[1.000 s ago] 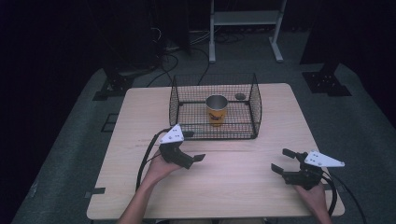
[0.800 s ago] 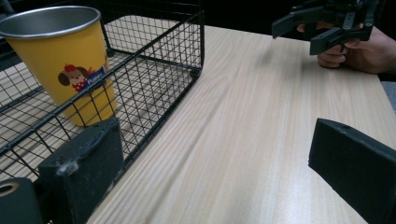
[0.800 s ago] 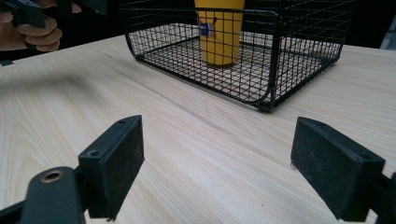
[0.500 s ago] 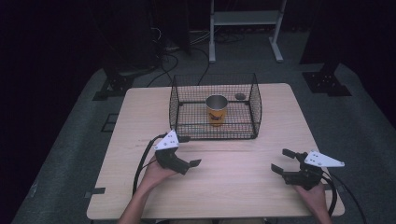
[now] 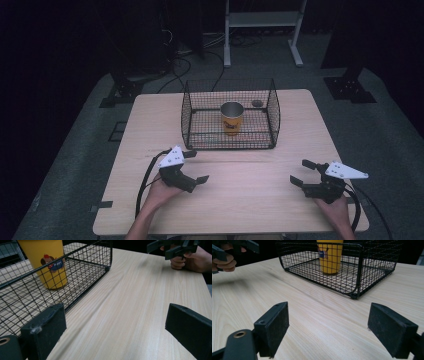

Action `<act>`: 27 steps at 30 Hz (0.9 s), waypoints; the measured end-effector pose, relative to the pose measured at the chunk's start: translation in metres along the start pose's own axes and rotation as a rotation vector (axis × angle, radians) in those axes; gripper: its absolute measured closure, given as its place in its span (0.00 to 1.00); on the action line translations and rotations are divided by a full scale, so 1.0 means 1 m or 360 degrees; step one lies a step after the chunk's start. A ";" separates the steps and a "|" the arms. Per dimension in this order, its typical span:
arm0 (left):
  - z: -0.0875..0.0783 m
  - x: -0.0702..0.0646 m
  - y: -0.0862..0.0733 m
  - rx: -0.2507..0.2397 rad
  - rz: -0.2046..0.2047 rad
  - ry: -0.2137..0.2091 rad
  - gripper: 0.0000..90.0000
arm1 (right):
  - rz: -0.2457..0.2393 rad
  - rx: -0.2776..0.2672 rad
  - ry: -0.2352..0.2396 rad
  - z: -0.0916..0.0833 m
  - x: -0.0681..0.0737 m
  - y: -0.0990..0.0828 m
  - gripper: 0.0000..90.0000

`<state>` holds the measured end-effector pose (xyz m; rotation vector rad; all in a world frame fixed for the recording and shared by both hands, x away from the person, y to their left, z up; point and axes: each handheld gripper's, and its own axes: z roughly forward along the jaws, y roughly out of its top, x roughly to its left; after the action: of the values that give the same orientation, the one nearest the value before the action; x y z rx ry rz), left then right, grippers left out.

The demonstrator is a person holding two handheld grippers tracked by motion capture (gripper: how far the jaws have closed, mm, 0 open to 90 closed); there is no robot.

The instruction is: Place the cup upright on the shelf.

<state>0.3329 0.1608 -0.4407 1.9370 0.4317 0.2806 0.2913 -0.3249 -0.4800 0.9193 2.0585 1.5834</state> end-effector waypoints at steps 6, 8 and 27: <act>-0.004 0.000 -0.006 -0.0011 -0.0022 0.0017 0.03 | 0.0000 0.0000 -0.0001 0.000 0.000 0.000 0.18; -0.005 0.000 -0.008 -0.0011 -0.0022 0.0023 0.03 | -0.0001 -0.0001 0.0000 0.000 0.000 0.000 0.18; -0.025 -0.008 -0.027 -0.0078 -0.0082 0.0088 0.03 | 0.0003 0.0005 0.0004 0.000 0.000 0.000 0.18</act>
<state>0.3113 0.1880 -0.4553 1.8707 0.5056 0.3096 0.2915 -0.3246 -0.4802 0.9216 2.0629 1.5833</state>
